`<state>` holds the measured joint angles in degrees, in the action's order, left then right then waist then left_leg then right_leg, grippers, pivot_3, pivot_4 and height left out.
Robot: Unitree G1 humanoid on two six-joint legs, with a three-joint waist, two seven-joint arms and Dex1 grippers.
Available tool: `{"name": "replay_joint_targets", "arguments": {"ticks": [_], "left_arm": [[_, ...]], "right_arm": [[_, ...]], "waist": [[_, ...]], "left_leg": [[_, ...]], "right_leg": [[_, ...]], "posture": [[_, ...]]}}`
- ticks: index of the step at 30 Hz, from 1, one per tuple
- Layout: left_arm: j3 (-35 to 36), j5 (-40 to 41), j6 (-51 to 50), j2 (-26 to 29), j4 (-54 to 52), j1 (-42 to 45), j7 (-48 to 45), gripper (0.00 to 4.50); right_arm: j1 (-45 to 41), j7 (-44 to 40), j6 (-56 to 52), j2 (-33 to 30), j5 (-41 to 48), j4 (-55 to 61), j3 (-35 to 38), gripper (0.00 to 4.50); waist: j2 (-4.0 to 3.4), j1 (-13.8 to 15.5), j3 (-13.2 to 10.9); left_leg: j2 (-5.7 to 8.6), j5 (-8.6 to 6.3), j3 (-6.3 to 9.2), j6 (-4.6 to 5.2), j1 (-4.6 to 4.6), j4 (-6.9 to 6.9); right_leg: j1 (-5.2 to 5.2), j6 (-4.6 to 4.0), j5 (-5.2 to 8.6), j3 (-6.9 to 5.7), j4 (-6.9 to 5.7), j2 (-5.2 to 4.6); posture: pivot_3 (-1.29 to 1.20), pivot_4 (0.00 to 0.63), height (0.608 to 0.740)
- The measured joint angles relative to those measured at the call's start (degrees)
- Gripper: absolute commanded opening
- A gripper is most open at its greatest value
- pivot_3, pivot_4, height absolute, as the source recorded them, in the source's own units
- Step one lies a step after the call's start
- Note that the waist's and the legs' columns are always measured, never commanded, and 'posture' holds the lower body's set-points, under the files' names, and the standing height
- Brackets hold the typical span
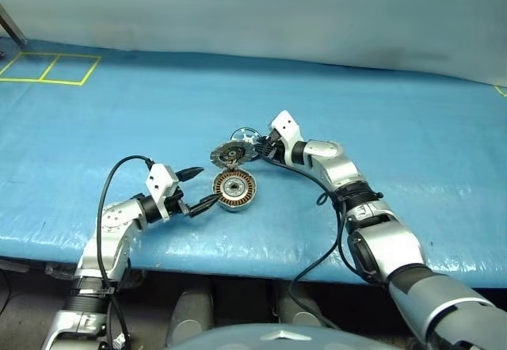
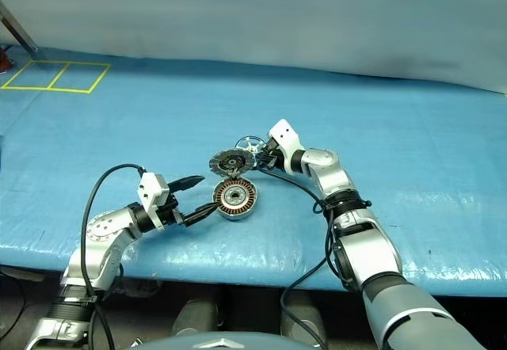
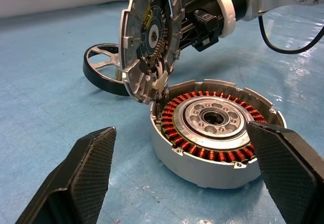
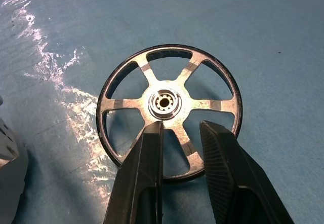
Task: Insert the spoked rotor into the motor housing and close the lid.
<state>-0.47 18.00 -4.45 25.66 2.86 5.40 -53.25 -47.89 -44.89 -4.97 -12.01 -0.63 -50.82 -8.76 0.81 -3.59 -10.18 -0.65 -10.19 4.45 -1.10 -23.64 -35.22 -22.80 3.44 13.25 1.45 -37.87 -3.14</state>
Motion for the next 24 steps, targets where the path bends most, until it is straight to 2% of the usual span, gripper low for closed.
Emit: {"name": "replay_joint_targets", "arguments": {"ticks": [10,15,18,24], "left_arm": [[-0.01,0.01,0.01,0.38,0.00,-0.33,0.69,4.50],[-0.02,-0.01,0.24,0.38,0.00,-0.33,0.77,4.50],[-0.04,-0.01,0.53,0.33,0.00,-0.33,0.85,4.50],[-0.03,0.00,1.46,0.15,0.01,-0.37,1.32,4.50]], "right_arm": [[-0.29,-1.03,0.73,-0.90,-0.88,-0.93,-0.39,1.21],[-0.17,1.07,-0.10,-0.52,0.09,-1.35,1.33,0.03],[1.76,1.63,-1.28,-0.48,1.83,0.98,3.06,0.03],[11.65,4.60,-6.66,0.02,9.11,13.21,9.88,0.03]], "waist": [[-0.01,0.15,-0.01],[-0.01,0.16,-0.01],[-0.01,0.27,0.00],[-0.01,0.94,-0.01]], "left_leg": [[0.01,0.00,-0.01,0.00,-0.02,0.01],[0.01,0.00,-0.01,0.00,-0.01,0.00],[0.01,0.00,0.01,0.00,-0.02,0.02],[0.03,0.00,0.03,0.00,-0.08,0.08]], "right_leg": [[-0.01,0.00,0.00,0.00,0.02,-0.01],[0.00,0.00,0.00,0.00,0.03,-0.01],[0.00,0.00,0.00,0.00,0.03,-0.01],[-0.02,0.01,0.00,0.00,0.07,-0.01]], "posture": [[0.00,0.150,0.740],[0.00,0.150,0.740],[0.00,0.150,0.740],[0.00,0.150,0.740]]}}
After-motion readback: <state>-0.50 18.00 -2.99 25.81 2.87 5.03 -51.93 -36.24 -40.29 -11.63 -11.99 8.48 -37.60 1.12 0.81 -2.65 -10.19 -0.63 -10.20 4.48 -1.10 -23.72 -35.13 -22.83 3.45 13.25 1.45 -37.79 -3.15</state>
